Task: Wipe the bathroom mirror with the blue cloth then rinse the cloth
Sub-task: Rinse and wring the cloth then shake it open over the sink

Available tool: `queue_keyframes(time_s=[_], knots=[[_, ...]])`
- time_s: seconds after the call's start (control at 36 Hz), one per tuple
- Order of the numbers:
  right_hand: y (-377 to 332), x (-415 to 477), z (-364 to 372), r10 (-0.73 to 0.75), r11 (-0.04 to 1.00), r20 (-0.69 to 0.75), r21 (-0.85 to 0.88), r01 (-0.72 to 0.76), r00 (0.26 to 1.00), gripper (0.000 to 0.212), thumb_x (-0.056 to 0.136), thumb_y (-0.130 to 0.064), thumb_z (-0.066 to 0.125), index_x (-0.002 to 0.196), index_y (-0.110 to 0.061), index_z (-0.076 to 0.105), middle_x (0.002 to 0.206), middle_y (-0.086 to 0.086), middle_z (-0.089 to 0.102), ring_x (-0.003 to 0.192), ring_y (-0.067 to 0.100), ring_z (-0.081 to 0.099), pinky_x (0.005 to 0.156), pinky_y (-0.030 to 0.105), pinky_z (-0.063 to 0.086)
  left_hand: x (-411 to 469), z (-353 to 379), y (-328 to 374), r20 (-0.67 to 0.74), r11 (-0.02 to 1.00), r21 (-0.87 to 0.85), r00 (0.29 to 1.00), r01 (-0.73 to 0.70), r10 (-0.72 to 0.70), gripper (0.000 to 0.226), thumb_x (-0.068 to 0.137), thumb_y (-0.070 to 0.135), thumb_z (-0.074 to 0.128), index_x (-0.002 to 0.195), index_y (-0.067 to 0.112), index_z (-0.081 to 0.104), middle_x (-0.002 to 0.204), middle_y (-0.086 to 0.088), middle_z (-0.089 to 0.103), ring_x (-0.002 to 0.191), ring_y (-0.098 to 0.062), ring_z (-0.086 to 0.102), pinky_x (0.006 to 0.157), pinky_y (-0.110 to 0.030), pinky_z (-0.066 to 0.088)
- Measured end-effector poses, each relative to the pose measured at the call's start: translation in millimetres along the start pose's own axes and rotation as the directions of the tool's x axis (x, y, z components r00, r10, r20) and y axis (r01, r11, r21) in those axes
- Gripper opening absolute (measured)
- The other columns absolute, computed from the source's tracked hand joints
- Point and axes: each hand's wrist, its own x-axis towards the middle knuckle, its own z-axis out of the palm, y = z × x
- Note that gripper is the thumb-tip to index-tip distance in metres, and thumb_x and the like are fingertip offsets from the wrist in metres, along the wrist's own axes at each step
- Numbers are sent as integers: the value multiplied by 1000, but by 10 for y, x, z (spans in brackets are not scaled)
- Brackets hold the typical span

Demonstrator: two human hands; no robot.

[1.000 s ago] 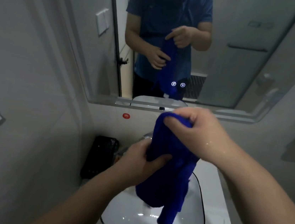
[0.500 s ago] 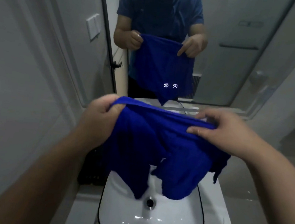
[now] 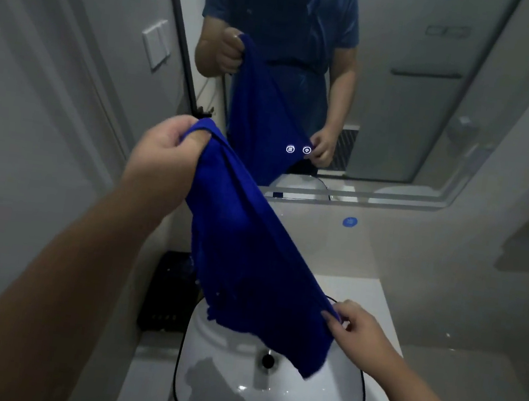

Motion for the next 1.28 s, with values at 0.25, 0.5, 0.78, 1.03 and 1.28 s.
queue_keyframes(time_s=[0.25, 0.5, 0.78, 1.03, 1.28], knots=[[182, -124, -35, 92, 987, 100, 119, -103, 991, 43, 105, -43, 63, 68, -22, 54, 64, -12, 52, 61, 8, 49, 70, 36, 41, 202, -150, -107, -209, 997, -15, 975, 69, -71, 37, 114, 30, 42, 80, 30, 57, 78, 6, 54, 79, -16, 53, 79, -38, 46], [-290, 19, -1184, 170, 616, -1, 780, -105, 986, 34, 114, -18, 40, 122, 0, 68, 117, 16, 80, 107, 26, 78, 91, 35, 66, 314, -307, -500, -248, 883, 14, 857, 469, -451, 71, 109, 67, 34, 133, 7, 63, 123, -11, 61, 109, -34, 62, 95, -43, 55], [-814, 325, -2089, 374, 591, -272, 806, -2, 887, 27, 107, -44, 62, 91, -22, 65, 71, -1, 73, 60, 11, 71, 50, 25, 62, -55, -435, -1501, 258, 741, 577, 783, 345, -565, 98, 37, 99, 78, 98, 23, 80, 95, -5, 83, 88, -25, 80, 81, -42, 64], [-1056, 424, -2577, 332, 713, -279, 699, -46, 901, 24, 110, -41, 54, 94, -24, 61, 53, -13, 69, 47, 1, 68, 40, 17, 52, -522, -398, -2090, 573, 710, 697, 518, 99, -635, 16, 98, 30, 78, 112, 34, 80, 105, 13, 81, 91, 3, 75, 75, -11, 54], [-913, 469, -2686, 144, 775, -144, 631, -21, 979, 41, 105, -9, 52, 76, -23, 78, 85, 0, 78, 78, 12, 76, 73, 23, 64, -822, -495, -2530, 496, 728, 598, 559, 335, -664, 42, 101, 57, 65, 104, 19, 84, 96, 0, 83, 89, -20, 80, 84, -41, 62]])
